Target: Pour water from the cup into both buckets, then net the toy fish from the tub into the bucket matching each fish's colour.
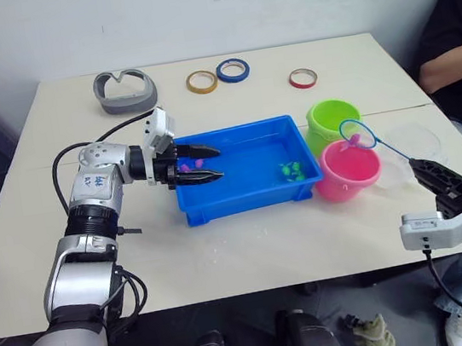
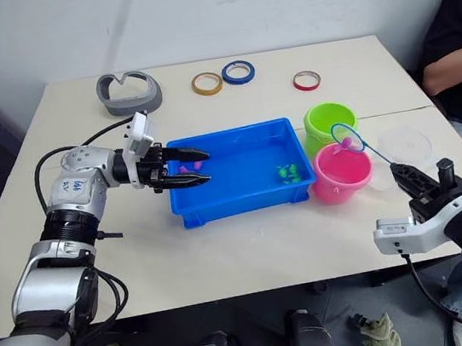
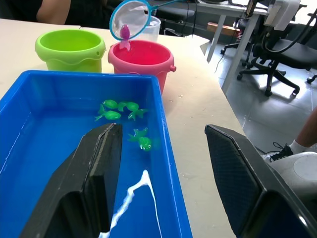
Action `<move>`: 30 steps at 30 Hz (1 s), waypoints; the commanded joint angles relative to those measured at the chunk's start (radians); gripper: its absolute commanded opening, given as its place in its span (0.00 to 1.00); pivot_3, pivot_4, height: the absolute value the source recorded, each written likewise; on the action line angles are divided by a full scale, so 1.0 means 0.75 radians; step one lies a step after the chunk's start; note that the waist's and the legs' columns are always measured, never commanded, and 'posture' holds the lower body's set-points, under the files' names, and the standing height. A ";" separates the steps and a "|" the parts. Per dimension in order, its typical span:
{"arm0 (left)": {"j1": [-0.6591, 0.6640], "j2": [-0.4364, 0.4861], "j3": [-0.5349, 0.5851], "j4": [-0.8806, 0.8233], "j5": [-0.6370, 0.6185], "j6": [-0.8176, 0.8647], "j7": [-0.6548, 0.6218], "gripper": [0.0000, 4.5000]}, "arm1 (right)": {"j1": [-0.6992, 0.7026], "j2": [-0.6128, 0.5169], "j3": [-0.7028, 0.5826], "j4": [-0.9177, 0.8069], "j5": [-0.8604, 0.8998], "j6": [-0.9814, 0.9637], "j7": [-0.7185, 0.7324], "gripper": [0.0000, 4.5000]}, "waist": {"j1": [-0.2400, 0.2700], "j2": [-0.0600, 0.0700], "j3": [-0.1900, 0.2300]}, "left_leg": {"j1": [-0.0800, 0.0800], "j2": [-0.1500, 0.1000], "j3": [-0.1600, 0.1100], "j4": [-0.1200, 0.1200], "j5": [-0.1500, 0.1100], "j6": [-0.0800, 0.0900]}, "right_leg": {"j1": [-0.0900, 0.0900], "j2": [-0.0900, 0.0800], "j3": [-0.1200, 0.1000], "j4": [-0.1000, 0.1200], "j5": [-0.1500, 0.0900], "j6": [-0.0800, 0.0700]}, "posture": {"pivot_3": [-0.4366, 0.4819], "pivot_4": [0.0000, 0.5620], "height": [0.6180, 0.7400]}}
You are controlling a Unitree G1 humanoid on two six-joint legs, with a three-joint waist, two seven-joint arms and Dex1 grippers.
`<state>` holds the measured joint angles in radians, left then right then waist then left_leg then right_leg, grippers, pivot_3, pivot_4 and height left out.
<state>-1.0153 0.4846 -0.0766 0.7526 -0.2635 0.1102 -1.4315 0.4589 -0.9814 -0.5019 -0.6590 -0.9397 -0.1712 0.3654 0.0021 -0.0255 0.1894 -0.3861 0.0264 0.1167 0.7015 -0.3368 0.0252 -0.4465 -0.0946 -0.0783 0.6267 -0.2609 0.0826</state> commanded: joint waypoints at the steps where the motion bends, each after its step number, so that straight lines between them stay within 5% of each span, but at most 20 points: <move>1: -0.021 0.001 0.024 -0.022 0.002 -0.024 0.001 0.66 | 0.032 0.042 -0.076 -0.008 -0.080 -0.080 -0.063 0.00 | 0.001 0.000 0.000 | 0.000 0.000 0.000 0.000 0.000 0.000 | 0.000 0.000 0.000 0.000 0.000 0.000 | 0.48 0.27 0.78; 30: -0.001 0.013 0.026 -0.035 0.022 -0.067 0.044 0.66 | 0.047 0.243 -0.037 0.013 -0.557 -0.139 -0.286 0.00 | -0.004 0.000 0.000 | 0.002 0.000 0.001 0.001 0.001 -0.001 | 0.001 0.001 0.002 0.002 0.000 0.000 | 0.48 0.27 0.78</move>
<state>-1.0084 0.4874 -0.0765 0.7502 -0.2467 0.0734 -1.3984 0.4950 -0.8073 -0.5175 -0.6334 -1.3357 -0.2854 0.1695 -0.0007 -0.0254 0.1894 -0.3844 0.0262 0.1172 0.7024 -0.3362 0.0246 -0.4455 -0.0942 -0.0770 0.6285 -0.2609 0.0827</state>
